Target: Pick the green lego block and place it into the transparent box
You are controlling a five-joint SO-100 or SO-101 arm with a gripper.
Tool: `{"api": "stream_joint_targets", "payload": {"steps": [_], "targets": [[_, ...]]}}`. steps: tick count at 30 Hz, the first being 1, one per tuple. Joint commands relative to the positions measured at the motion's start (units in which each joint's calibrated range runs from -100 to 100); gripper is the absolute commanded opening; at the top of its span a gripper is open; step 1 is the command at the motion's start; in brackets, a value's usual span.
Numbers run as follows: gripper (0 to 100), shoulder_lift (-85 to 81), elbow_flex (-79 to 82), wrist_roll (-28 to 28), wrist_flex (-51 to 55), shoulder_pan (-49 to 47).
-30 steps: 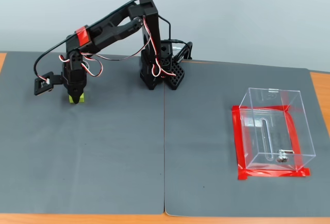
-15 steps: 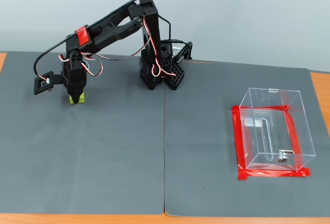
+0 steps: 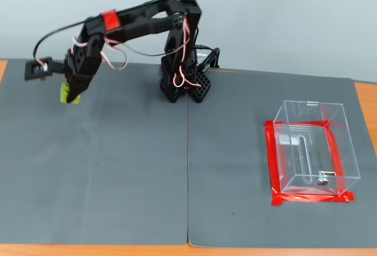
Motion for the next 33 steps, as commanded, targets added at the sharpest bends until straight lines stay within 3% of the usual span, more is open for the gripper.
{"api": "stream_joint_targets", "payload": {"steps": [1, 10, 20, 22, 33], "targets": [[6, -6.28, -5.14, -0.05, 0.22, -1.78], [6, -7.56, -18.71, 0.10, 0.31, -13.49], [6, -8.49, -21.24, 0.26, 0.31, -31.84], [6, -8.49, -21.24, 0.26, 0.31, -41.24], [6, -10.69, -20.88, 0.31, 0.31, -63.84]]}}
